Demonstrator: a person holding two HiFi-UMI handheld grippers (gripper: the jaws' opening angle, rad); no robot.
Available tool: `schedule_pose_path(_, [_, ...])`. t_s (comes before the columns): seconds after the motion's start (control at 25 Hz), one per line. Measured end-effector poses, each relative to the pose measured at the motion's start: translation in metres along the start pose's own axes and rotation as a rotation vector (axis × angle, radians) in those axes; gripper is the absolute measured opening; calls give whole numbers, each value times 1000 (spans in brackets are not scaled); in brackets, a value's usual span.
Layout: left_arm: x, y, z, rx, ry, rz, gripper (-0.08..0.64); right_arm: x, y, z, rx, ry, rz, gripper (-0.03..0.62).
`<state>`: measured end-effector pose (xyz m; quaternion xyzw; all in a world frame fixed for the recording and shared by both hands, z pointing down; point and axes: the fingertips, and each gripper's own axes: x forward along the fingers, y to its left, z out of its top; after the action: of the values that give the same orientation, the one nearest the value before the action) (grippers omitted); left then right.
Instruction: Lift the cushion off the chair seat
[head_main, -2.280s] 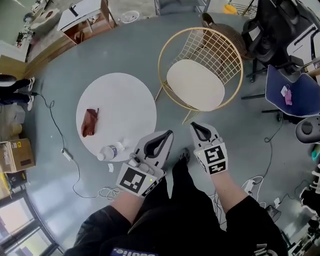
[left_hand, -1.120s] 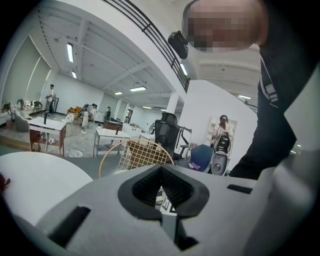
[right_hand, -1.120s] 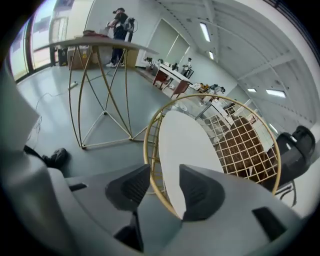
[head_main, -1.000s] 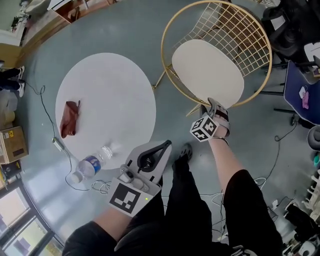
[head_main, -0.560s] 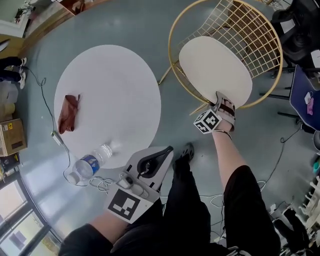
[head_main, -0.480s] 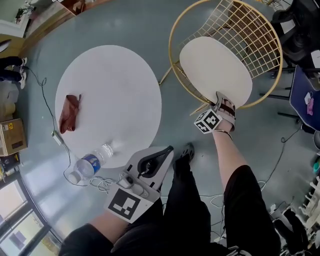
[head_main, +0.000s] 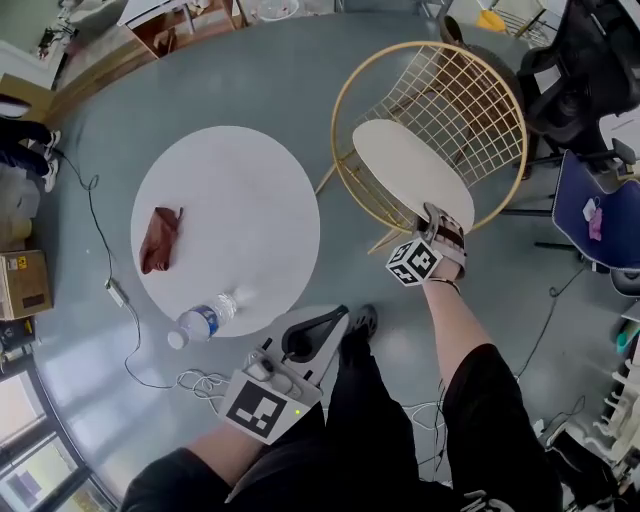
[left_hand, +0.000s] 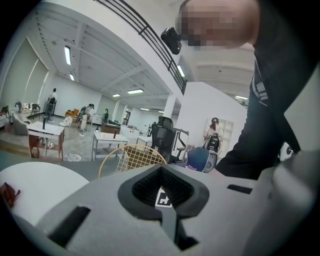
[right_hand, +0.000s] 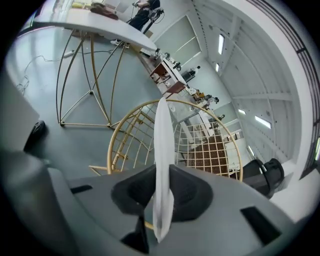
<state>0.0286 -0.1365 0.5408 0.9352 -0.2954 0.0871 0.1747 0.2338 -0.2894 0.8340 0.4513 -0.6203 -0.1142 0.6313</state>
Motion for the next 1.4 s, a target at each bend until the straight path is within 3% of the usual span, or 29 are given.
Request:
schedule_pose_path(0.24, [-20, -15, 35, -13, -41, 10, 3, -53, -42, 15, 58, -33, 18, 74])
schedule_pose_path(0.56, [-44, -47, 74, 25, -64, -35, 3, -156, -82, 40, 188, -94, 68, 72])
schedule_pose_path(0.76, [-58, -57, 87, 81, -93, -61, 3, -222, -108, 68, 308, -159, 102, 71])
schedule_pose_path(0.96, [-66, -63, 99, 88, -108, -74, 3, -286, -127, 80, 451, -220, 147, 70])
schedule_pose_path(1.4, [-89, -64, 125, 148, -122, -103, 3, -393, -134, 111, 731, -430, 296, 69])
